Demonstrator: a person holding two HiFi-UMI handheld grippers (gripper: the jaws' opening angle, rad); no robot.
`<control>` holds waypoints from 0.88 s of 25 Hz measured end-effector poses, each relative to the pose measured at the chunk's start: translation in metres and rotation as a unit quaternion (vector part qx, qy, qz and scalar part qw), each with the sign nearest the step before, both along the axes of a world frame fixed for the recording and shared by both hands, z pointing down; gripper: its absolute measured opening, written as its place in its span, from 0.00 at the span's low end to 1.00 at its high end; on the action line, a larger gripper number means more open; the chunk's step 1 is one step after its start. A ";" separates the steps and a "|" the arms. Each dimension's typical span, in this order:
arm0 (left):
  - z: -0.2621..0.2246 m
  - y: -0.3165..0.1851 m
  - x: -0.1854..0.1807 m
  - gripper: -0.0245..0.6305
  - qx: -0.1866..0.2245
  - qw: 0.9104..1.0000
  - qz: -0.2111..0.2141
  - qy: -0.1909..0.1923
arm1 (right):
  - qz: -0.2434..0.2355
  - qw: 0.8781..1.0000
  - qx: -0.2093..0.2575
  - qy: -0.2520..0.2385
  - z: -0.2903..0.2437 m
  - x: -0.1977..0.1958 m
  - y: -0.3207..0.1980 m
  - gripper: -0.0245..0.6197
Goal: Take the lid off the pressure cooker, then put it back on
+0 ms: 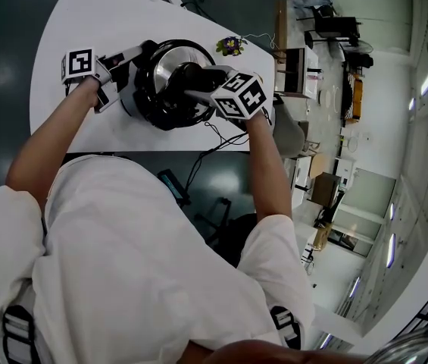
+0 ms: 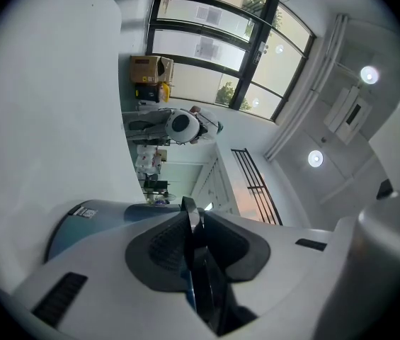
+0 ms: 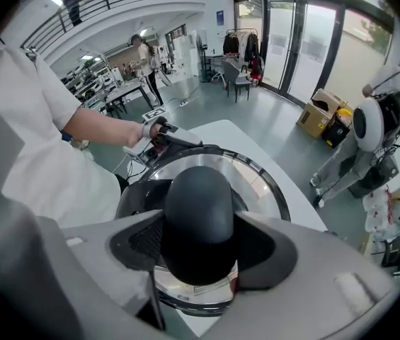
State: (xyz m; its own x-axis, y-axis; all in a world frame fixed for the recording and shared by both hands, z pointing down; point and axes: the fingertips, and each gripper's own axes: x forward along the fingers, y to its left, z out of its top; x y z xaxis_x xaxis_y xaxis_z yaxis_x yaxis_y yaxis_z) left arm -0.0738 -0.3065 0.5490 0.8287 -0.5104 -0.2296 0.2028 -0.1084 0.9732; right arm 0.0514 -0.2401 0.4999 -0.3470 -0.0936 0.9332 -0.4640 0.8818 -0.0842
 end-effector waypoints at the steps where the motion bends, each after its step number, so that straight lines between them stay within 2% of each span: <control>1: 0.000 0.000 0.000 0.15 -0.001 1.000 0.000 0.001 | 0.005 1.000 0.001 -0.001 0.000 0.000 0.000 0.47; 10: 0.000 0.000 -0.002 0.15 -0.003 1.000 -0.006 -0.001 | 0.037 0.999 -0.005 0.010 -0.002 -0.001 -0.001 0.47; 22: -0.005 0.003 0.001 0.15 -0.012 1.000 0.006 0.015 | 0.168 0.986 0.002 0.002 -0.003 0.003 -0.005 0.47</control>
